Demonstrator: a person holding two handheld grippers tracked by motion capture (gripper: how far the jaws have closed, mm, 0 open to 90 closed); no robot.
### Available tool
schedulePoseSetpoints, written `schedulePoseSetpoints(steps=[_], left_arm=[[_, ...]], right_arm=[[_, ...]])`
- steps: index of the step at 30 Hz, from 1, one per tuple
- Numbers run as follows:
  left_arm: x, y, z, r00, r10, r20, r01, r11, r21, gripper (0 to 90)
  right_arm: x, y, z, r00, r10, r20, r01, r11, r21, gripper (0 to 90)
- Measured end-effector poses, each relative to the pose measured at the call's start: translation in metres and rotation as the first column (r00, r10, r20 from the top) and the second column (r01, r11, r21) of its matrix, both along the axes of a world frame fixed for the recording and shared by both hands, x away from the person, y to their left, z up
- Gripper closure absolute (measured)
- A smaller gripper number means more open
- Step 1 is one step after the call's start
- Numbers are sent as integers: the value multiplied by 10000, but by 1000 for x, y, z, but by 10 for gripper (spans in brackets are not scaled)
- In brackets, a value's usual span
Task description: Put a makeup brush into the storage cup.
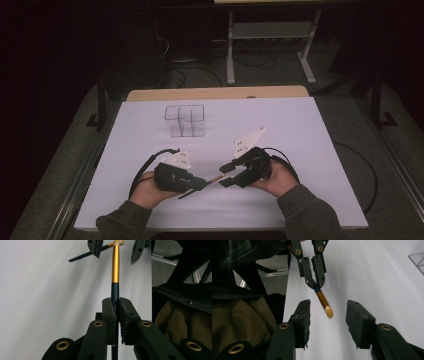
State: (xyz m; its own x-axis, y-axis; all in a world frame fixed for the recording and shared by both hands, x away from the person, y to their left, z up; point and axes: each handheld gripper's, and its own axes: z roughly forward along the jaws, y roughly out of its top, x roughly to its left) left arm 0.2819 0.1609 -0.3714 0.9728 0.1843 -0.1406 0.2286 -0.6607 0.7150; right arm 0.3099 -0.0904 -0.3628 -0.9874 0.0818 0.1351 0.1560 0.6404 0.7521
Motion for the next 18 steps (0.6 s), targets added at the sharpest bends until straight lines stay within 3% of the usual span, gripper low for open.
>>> schedulePoseSetpoints(steps=[14,18], left_arm=[[-1,-4,-3,9996,-271,-54,271,9996,28,833],[-1,-5,-3,9994,-353,-22,353,9993,105,833]], right_arm=[[4,4,-5,9938,812,-759,-807,9967,101,809],[5,4,-6,9908,941,-971,-922,9955,240,831]])
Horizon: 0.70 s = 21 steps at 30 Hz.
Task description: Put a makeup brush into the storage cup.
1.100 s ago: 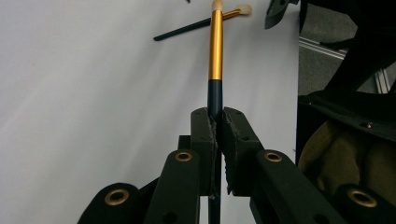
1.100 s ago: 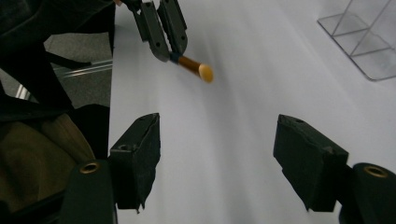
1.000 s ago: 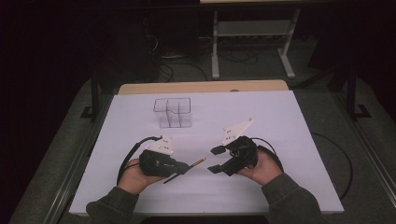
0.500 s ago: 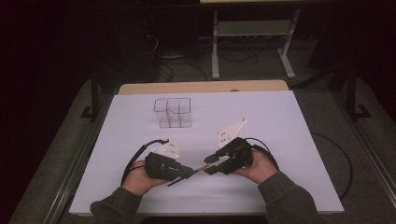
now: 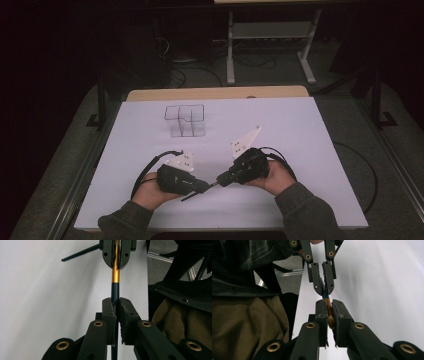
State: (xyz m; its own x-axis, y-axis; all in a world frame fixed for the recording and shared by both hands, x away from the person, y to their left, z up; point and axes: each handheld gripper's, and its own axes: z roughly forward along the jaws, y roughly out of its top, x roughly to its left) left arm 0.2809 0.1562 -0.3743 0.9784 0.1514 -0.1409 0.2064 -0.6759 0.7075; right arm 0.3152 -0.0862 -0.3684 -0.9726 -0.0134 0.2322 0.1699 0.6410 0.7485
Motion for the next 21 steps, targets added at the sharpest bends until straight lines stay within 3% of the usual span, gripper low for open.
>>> schedulePoseSetpoints(steps=[5,8,10,17,21], left_arm=[[1,-1,-1,9998,-118,-147,119,9999,21,832],[1,-2,-1,9994,-241,-266,242,9997,60,819],[2,-4,-2,9989,-243,-401,245,9997,28,769],[2,-7,3,9995,-173,-265,177,9998,129,732],[3,-5,5,9994,-1,-354,-1,10000,-55,740]], right_arm=[[1,0,0,9997,102,-243,-103,9999,-38,836],[1,3,2,9995,278,-170,-280,9995,-145,837],[0,4,5,9994,283,-188,-289,9991,-309,837],[1,18,21,9959,781,461,-733,9925,-981,837],[2,25,34,9922,1047,675,-944,9855,-1409,837]])
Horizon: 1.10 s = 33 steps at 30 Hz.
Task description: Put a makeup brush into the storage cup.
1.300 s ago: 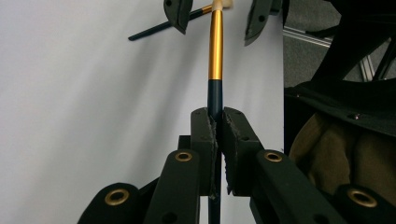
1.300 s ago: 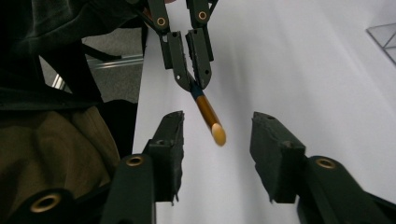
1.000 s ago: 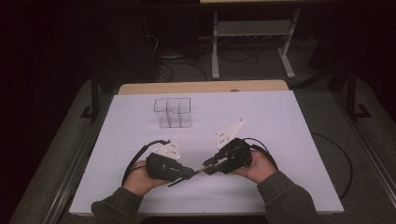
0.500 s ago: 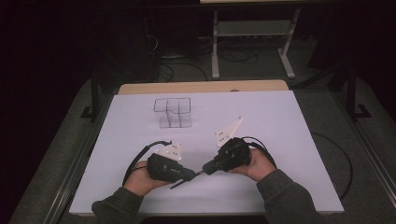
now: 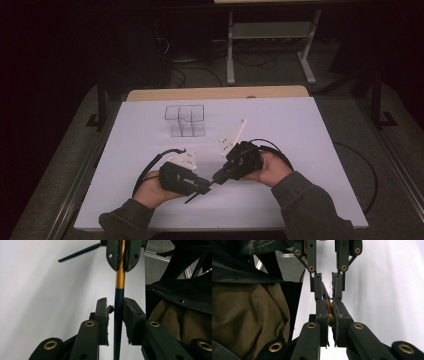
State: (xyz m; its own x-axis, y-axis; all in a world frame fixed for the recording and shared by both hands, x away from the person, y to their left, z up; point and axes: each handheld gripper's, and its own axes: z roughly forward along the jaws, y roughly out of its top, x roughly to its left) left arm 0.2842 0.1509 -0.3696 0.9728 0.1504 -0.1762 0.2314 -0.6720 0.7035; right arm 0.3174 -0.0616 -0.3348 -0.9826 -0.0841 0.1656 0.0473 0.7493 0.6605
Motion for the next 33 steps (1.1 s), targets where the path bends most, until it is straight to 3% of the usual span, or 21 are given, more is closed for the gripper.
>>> schedulePoseSetpoints(steps=[9,18,24,25,26,27,30,33], left_arm=[[3,4,9,9998,61,178,-56,9997,-252,769],[3,-1,9,9998,-48,188,49,10000,-70,819],[4,-4,9,9994,-70,329,70,10000,-15,831],[4,-4,9,9995,-40,322,45,9999,-133,832],[4,-3,8,9994,-14,358,19,9999,-135,832],[5,-3,8,9995,18,324,-12,9998,-195,832],[6,-1,8,9994,111,321,-100,9994,-334,833],[9,4,9,9991,346,261,-329,9974,-638,833]], right_arm=[[3,10,24,9988,254,422,-227,9977,-633,837],[3,11,26,9979,360,536,-313,9958,-864,837],[3,10,26,9985,195,507,-158,9972,-728,822],[3,8,26,9987,121,505,-92,9983,-583,714],[4,7,26,9988,-1,498,22,9990,-436,661],[6,4,26,9995,-134,281,144,9993,-348,655],[7,0,25,9994,-169,305,173,9998,-133,603],[7,-12,24,9980,-629,111,626,9977,253,551]])
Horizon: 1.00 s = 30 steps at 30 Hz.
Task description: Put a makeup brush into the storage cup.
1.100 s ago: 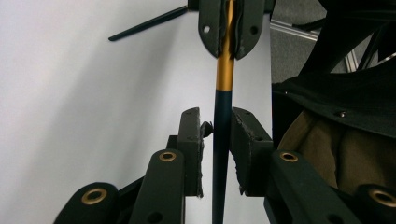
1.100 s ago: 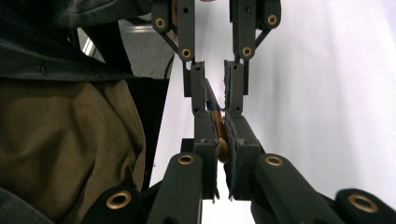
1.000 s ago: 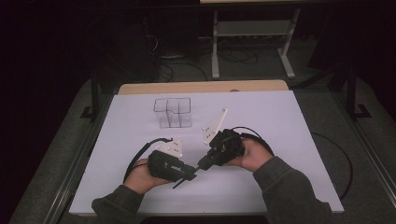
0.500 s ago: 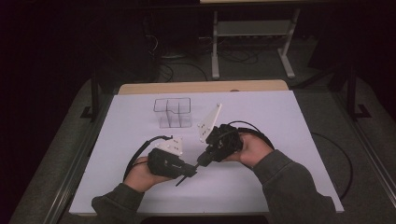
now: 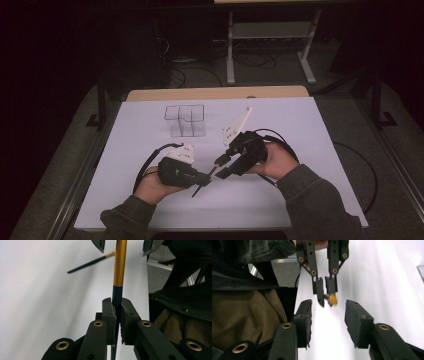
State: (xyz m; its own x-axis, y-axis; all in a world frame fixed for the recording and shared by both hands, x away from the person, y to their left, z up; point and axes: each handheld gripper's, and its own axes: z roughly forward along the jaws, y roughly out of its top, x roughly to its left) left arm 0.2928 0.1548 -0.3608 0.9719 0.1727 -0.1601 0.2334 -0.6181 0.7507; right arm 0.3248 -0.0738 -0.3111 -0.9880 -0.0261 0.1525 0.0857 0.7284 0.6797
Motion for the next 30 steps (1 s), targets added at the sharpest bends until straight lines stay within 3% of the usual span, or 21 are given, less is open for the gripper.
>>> schedulePoseSetpoints(steps=[6,11,21,30], left_arm=[[8,10,3,9995,314,-49,-317,9975,-639,833],[13,15,4,9982,565,-199,-581,9940,-925,834],[29,29,4,9923,1190,-357,-1231,9803,-1545,834],[45,48,5,9772,2030,-621,-2116,9551,-2076,834]], right_arm=[[1,-19,-6,9985,-537,37,536,9980,325,503],[1,-33,-13,9958,-910,-114,914,9948,457,469],[-2,-67,-31,9833,-1804,-257,1820,9794,874,416],[-7,-87,-46,9689,-2426,-494,2464,9640,1000,394]])
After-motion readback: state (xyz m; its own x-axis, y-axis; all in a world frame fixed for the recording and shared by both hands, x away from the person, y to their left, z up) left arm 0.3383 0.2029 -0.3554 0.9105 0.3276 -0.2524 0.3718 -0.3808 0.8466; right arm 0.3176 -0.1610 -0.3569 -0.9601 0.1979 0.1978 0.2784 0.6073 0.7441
